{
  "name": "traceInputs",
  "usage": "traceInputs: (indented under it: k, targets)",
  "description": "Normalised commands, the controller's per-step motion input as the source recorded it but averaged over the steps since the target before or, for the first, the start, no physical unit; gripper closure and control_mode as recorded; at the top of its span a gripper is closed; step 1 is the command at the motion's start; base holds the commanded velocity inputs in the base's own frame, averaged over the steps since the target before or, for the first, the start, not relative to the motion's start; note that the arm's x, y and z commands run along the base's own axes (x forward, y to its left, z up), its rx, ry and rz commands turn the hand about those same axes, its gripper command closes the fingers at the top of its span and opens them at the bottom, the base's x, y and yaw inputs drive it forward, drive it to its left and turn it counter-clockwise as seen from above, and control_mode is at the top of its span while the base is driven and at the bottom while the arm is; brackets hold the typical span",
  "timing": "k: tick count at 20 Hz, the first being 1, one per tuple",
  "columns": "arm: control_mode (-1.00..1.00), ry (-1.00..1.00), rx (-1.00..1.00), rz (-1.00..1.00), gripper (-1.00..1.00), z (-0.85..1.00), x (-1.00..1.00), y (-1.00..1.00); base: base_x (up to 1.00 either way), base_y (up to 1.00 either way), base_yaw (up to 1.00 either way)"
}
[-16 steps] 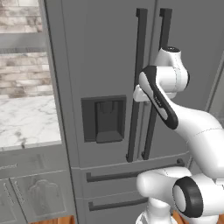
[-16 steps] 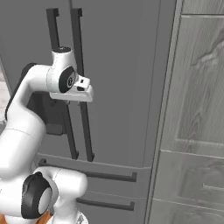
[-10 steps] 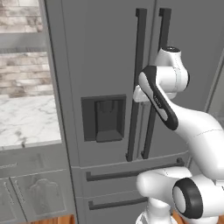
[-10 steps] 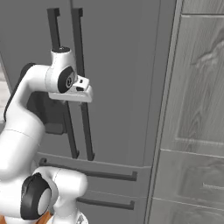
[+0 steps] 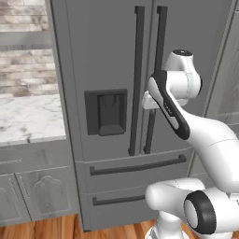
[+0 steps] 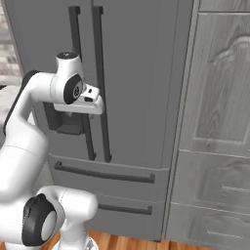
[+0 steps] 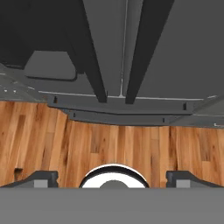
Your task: Open the fridge, grab two sodas, and place both sodas inside the bowl with ice on the dining counter.
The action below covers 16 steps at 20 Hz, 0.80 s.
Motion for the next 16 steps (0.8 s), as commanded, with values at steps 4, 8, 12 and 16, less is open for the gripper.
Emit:
traceInputs:
  k: [4, 8, 12, 16]
  targets:
    - [1.0, 0.0, 0.0, 0.0, -1.0, 0.0, 0.0, 0.0, -0.43, -0.11, -0.01]
    - [1.0, 0.0, 0.0, 0.0, -1.0, 0.0, 0.0, 0.0, 0.0, -0.03, 0.0]
    - [-1.0, -0.05, 0.0, 0.0, -1.0, -0.03, 0.05, -0.04, 0.07, 0.0, 0.0]
    - [-1.0, -0.16, -0.02, -0.07, -1.0, 0.24, 0.2, -0.13, 0.0, 0.0, 0.0]
